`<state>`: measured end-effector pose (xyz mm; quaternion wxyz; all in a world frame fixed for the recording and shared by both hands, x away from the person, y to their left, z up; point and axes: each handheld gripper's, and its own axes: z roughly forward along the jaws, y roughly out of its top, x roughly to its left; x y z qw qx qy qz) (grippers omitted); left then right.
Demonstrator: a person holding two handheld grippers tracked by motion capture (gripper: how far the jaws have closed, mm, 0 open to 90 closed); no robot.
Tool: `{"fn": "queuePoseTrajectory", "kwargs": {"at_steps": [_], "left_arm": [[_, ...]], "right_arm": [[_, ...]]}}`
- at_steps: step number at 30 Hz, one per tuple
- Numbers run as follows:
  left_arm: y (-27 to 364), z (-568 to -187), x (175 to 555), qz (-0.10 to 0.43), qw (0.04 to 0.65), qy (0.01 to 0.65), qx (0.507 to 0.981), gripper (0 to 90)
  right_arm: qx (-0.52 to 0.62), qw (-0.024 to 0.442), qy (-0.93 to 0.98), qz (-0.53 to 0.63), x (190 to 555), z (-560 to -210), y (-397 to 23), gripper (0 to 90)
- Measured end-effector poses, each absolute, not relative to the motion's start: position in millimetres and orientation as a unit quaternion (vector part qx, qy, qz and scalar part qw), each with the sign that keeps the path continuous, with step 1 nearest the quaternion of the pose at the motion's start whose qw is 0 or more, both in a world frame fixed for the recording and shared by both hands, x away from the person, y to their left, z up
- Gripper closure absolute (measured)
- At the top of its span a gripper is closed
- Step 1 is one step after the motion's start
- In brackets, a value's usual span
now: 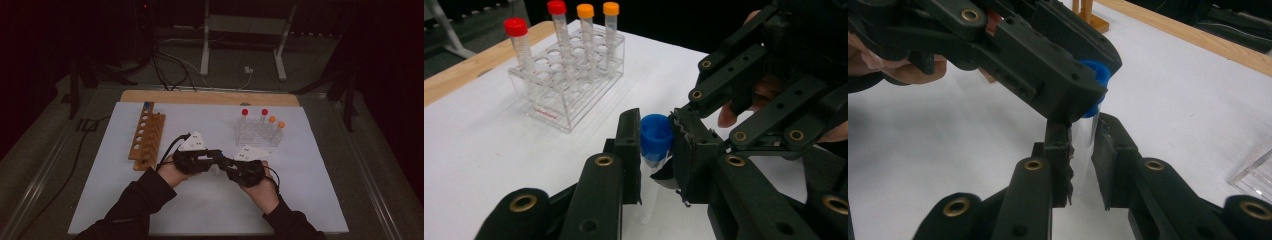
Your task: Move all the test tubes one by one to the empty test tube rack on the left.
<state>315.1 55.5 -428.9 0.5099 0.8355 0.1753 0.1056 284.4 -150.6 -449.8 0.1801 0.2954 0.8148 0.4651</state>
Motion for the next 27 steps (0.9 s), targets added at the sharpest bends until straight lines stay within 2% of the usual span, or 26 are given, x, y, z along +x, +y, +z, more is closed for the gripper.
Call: {"fn": "queuePoseTrajectory", "kwargs": {"at_steps": [6, 9, 16, 27], "left_arm": [[55, -426, 313, 0.122, 0.503, 0.175, 0.837, 77.4], [59, -424, 315, 0.123, 0.503, 0.182, 0.836, 77.5], [73, -420, 320, 0.134, 0.504, 0.200, 0.829, 77.5], [104, -413, 329, 0.164, 0.499, 0.227, 0.820, 77.6]], "right_arm": [[0.295, 0.178, 0.813, 0.470, 285, -450, -151, 75.4], [0.293, 0.179, 0.810, 0.475, 285, -448, -152, 68.6], [0.296, 0.188, 0.797, 0.491, 284, -444, -157, 49.7], [0.314, 0.197, 0.777, 0.509, 284, -440, -159, 15.4]]}}
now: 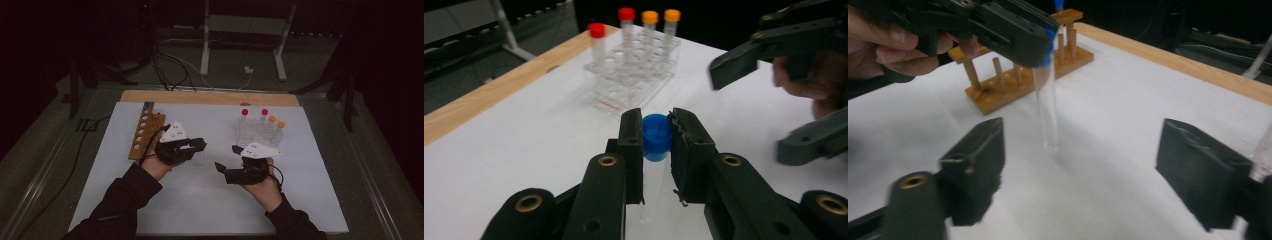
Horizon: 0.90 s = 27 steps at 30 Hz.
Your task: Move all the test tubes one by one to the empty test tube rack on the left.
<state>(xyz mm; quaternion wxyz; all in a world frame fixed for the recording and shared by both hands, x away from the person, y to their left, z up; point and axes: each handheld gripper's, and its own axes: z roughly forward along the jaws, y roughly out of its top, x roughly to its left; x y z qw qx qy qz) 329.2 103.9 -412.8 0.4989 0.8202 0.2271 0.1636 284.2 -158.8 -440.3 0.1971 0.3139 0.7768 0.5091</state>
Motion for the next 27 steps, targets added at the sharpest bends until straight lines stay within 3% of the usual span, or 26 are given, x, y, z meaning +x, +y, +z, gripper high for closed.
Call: {"fn": "queuePoseTrajectory", "kwargs": {"at_steps": [9, 27], "left_arm": [[134, -403, 340, 0.193, 0.492, 0.261, 0.808, 77.6], [180, -385, 367, 0.238, 0.481, 0.316, 0.782, 77.6]], "right_arm": [[0.313, 0.197, 0.771, 0.518, 285, -440, -162, 0.7], [0.305, 0.194, 0.768, 0.528, 285, -439, -166, 0.0]]}}
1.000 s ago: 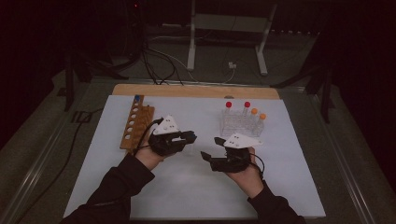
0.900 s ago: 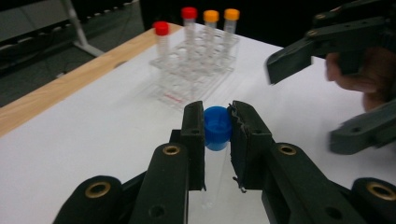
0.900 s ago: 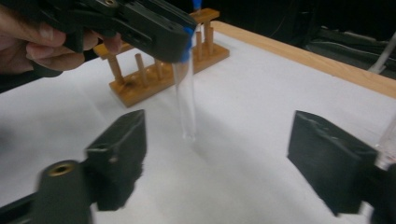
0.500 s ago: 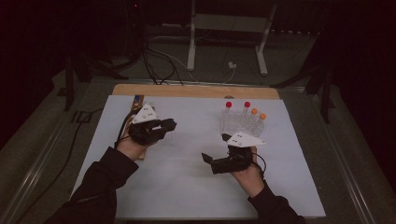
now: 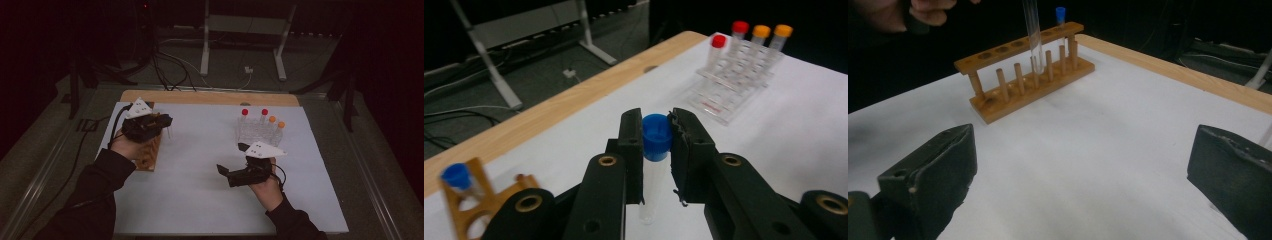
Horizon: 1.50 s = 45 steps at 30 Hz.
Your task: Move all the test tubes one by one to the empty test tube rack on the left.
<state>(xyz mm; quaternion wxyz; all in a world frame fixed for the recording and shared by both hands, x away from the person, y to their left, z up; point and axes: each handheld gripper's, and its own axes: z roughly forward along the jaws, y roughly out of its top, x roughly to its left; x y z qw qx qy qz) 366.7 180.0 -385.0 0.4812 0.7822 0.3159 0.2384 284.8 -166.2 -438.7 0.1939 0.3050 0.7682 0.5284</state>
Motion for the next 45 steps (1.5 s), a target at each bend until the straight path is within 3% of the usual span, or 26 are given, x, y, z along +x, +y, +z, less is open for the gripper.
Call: {"fn": "queuePoseTrajectory", "kwargs": {"at_steps": [28, 34, 45], "left_arm": [[232, -377, 411, 0.303, 0.457, 0.402, 0.733, 77.5], [237, -384, 417, 0.323, 0.453, 0.420, 0.717, 77.5], [243, -409, 429, 0.309, 0.445, 0.448, 0.711, 77.5]], "right_arm": [[0.310, 0.181, 0.775, 0.521, 290, -443, -167, 0.0], [0.308, 0.181, 0.772, 0.525, 289, -443, -168, 0.0], [0.309, 0.180, 0.774, 0.522, 289, -443, -167, 0.0]]}}
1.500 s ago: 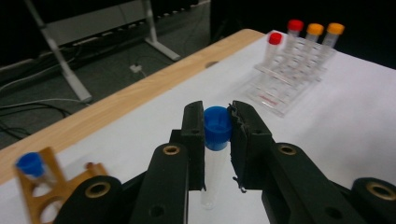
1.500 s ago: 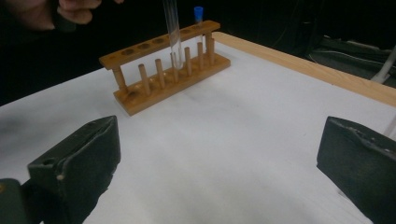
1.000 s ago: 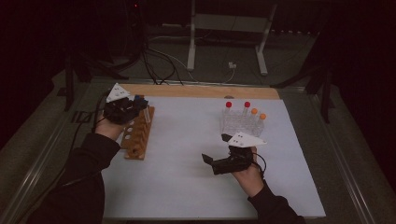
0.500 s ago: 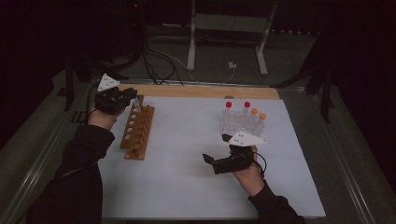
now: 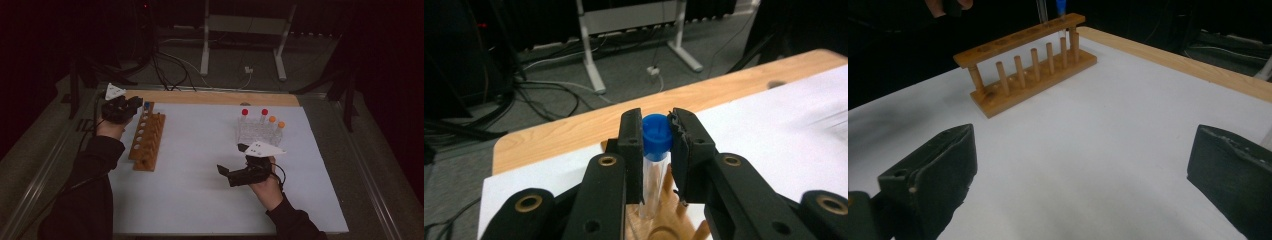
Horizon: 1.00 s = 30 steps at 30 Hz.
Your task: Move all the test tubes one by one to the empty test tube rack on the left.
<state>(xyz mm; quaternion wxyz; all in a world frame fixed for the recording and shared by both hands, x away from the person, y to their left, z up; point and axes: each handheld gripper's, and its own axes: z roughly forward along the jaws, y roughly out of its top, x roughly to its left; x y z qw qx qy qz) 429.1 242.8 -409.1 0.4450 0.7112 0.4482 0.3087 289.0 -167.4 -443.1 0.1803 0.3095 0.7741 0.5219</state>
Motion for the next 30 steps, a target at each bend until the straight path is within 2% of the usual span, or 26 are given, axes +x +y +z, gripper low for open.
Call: {"fn": "queuePoseTrajectory", "kwargs": {"at_steps": [16, 26, 28, 30], "left_arm": [[240, -443, 439, 0.287, 0.416, 0.468, 0.725, 77.4], [239, -445, 439, 0.274, 0.410, 0.470, 0.732, 76.5], [239, -443, 438, 0.267, 0.407, 0.468, 0.738, 75.0], [238, -441, 434, 0.272, 0.407, 0.467, 0.737, 64.3]], "right_arm": [[0.310, 0.181, 0.773, 0.523, 290, -444, -169, 0.0], [0.310, 0.181, 0.773, 0.524, 290, -442, -171, 0.0], [0.310, 0.182, 0.772, 0.525, 290, -442, -171, 0.0], [0.310, 0.184, 0.771, 0.525, 290, -441, -172, 0.0]]}}
